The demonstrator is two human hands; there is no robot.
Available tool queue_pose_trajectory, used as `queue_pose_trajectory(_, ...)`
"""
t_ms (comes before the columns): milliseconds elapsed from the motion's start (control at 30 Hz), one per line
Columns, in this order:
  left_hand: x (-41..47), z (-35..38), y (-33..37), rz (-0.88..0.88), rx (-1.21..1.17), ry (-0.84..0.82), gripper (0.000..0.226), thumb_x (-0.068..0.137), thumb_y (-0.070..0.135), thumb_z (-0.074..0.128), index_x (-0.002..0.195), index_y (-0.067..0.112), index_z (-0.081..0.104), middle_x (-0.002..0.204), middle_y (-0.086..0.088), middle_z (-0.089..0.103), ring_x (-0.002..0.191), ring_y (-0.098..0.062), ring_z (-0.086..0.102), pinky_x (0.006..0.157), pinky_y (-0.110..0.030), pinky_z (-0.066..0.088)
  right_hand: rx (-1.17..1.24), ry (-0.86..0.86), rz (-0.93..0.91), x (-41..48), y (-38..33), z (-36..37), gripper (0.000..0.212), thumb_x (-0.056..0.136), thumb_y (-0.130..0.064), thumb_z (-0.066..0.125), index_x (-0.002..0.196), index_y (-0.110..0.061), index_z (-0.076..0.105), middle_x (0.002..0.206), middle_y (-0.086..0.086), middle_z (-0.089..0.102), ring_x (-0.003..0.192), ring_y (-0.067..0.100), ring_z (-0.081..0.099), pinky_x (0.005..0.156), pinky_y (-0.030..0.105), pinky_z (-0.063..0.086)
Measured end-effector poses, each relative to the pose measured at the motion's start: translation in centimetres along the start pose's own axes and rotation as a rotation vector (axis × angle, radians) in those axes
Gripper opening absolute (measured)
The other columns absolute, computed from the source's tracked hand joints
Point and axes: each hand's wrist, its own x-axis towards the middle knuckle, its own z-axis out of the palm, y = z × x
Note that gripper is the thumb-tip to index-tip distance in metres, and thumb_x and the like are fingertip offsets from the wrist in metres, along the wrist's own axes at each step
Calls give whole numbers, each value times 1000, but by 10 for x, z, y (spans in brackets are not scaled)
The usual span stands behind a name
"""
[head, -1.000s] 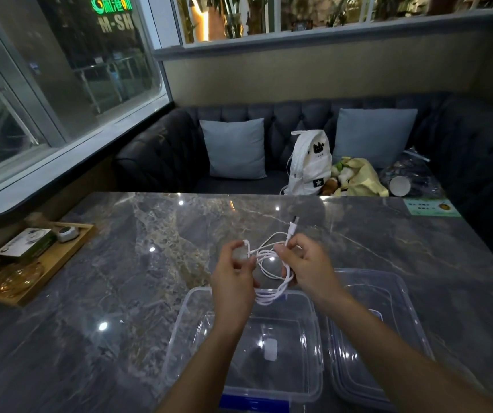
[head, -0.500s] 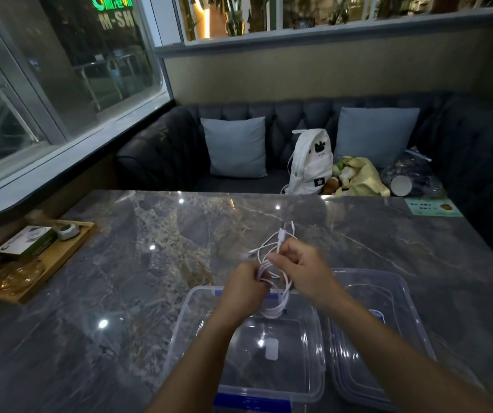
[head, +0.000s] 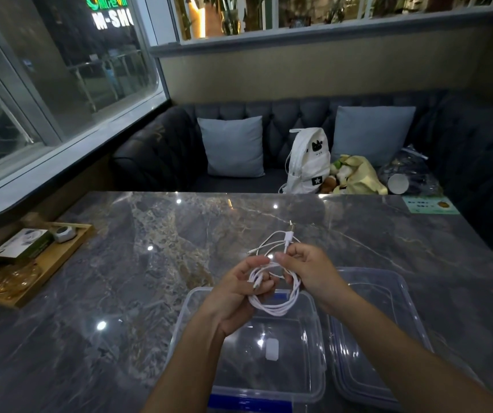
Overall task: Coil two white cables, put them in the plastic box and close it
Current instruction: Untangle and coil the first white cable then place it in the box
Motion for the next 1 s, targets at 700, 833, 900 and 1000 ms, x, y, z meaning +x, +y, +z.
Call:
queue_pose_trajectory(700,3,13,6,208,748,416,18,78,1,68,66,5,54,45,-10,56,34,-11,47,44,-24,44,-437,-69,-192,0,16,3,28,74,-20,73,58,-25,50,47,-7,43,41,4,37,41,15,32)
queue_pose_trajectory(833,3,14,3,176,877,366,14,76,1,68,70,7,57,74,-16,61,60,-23,59,50,-29,52,-653,-88,-194,-1,19,3,32,73,-16,72,57,-26,46,52,-12,44,47,-1,41,47,12,33)
queue_pose_trajectory(900,3,15,3,188,924,369,15,75,0,67,68,7,56,75,-18,63,65,-26,62,51,-29,53,-674,-91,-156,-1,21,2,29,73,-17,71,60,-23,46,55,-12,47,50,0,41,46,12,33)
queue_pose_trajectory(1000,-1,17,-1,210,939,317,8,78,0,64,78,-2,55,74,-17,63,67,-23,62,55,-31,54,-630,-70,-106,-2,23,0,34,69,-17,74,57,-25,43,55,-12,49,50,-2,44,46,9,35)
